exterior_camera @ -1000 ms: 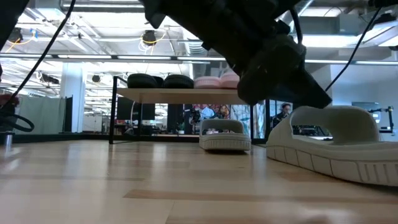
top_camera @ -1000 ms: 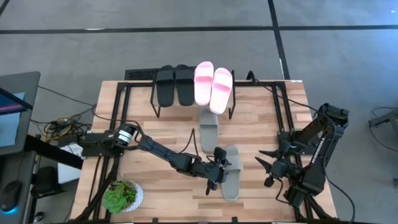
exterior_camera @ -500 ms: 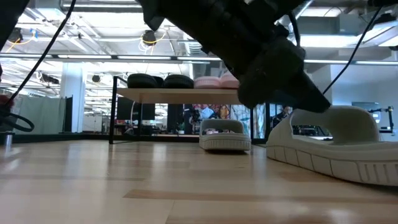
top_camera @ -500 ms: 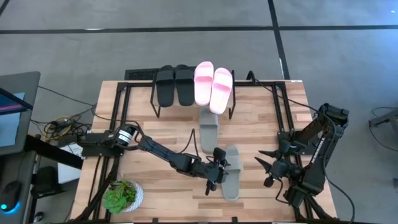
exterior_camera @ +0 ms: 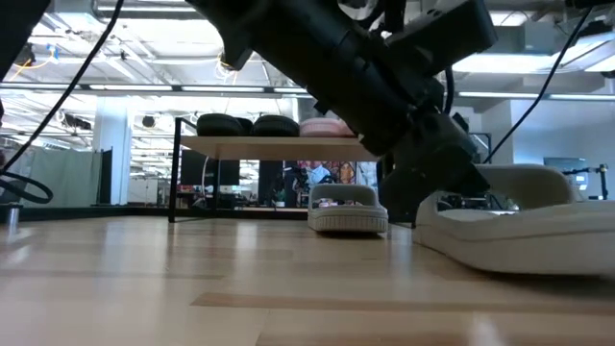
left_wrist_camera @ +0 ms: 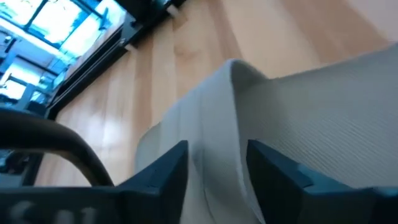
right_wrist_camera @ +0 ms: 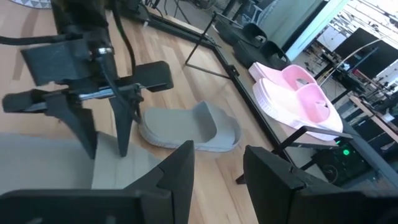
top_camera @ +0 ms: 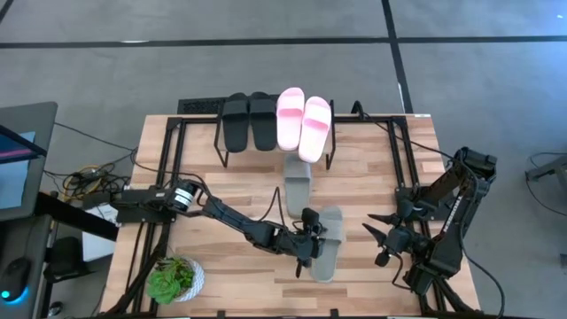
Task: Pick and place slides into the shelf
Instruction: Put the gray slide under the shelf
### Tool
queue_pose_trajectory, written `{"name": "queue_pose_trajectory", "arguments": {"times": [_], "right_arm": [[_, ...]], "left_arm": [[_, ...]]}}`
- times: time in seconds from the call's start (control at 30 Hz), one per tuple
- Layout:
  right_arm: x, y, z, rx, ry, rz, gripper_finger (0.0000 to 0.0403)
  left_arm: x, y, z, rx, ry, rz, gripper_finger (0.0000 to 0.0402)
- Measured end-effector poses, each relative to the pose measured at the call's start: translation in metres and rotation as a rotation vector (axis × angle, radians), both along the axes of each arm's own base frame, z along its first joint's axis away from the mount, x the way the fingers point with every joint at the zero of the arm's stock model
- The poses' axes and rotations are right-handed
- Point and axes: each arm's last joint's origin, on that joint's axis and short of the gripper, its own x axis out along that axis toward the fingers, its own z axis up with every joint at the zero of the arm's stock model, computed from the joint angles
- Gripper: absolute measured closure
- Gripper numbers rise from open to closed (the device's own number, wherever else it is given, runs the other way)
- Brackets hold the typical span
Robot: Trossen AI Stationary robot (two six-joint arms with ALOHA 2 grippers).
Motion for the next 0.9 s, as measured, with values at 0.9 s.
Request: {"name": "queue_pose_trajectory", "arguments": {"times": [0.9], "right_arm": [[0.001,0.002,-0.001,0.037,-0.008,-0.003,0.0276]], "left_arm": [[-0.009,-0.004,0.036,0.127,-0.088,0.151,0.04]]}}
